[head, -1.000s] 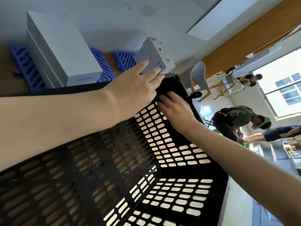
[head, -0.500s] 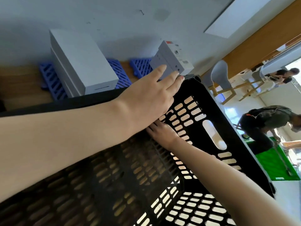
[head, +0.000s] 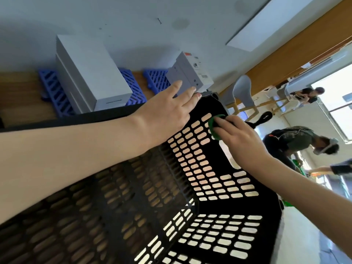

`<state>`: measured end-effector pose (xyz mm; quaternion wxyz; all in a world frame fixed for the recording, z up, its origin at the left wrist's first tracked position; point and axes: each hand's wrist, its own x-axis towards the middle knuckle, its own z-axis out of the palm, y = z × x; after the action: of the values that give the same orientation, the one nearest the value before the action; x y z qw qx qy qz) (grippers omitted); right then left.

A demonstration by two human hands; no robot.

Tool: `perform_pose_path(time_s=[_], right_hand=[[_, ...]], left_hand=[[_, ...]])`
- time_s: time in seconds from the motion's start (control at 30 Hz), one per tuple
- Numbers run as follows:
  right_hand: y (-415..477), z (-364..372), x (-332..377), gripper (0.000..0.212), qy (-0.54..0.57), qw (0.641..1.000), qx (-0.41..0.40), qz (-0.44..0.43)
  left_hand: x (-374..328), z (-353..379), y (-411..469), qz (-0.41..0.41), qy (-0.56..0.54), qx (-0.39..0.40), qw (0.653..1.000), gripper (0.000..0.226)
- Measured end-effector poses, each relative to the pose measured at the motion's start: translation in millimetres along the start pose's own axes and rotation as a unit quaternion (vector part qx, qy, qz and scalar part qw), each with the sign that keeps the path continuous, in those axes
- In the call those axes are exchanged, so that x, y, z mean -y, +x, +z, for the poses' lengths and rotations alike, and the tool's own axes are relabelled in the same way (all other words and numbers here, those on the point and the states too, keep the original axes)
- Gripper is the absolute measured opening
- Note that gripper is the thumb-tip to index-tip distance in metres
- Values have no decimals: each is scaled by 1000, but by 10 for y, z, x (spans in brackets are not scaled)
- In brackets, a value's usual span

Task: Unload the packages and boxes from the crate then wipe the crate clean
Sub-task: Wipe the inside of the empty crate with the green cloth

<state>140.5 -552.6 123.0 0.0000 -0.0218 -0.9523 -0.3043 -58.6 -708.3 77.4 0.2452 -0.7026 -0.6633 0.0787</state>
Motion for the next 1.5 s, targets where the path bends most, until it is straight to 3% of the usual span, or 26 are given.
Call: perform_pose_path(time_s=[0.23, 0.4, 0.5, 0.6, 0.73, 0.9, 1.2, 1.33, 1.43, 1.5], right_hand=[[208, 790, 460, 15, 4, 993, 64, -99], [375, 1449, 917, 28, 23, 977, 152, -147], [398, 1503, 985, 13, 20, 967, 190, -167], [301, 1234, 822, 16, 28, 972, 169, -158], [96, 460, 326, 16, 2, 997, 47, -56], [-155, 114, 87, 23, 29, 1000, -6, 3], [75, 1423, 869, 19, 44, 974, 163, -152], [140, 1556, 970, 13, 55, 971, 166, -161], [40, 1341, 860, 31, 59, 974, 149, -159], [-43, 1022, 701, 25, 59, 983, 120, -127]], left_hand=[[-12, 39, 15, 12, 23, 3, 1000, 45], [-22, 69, 36, 19, 30, 6, 999, 44], [-11, 75, 46, 16, 30, 6, 999, 43], [-11, 54, 23, 13, 25, 0, 1000, 43], [-11, 32, -2, 9, 22, -8, 1000, 42], [-5, 21, 0, 6, 10, -16, 1000, 40], [-21, 30, 39, 19, 21, 2, 1000, 40], [0, 30, 49, 25, 21, 10, 999, 41], [4, 26, 23, 25, 21, 11, 999, 41], [0, 32, 9, 21, 29, 8, 999, 41]])
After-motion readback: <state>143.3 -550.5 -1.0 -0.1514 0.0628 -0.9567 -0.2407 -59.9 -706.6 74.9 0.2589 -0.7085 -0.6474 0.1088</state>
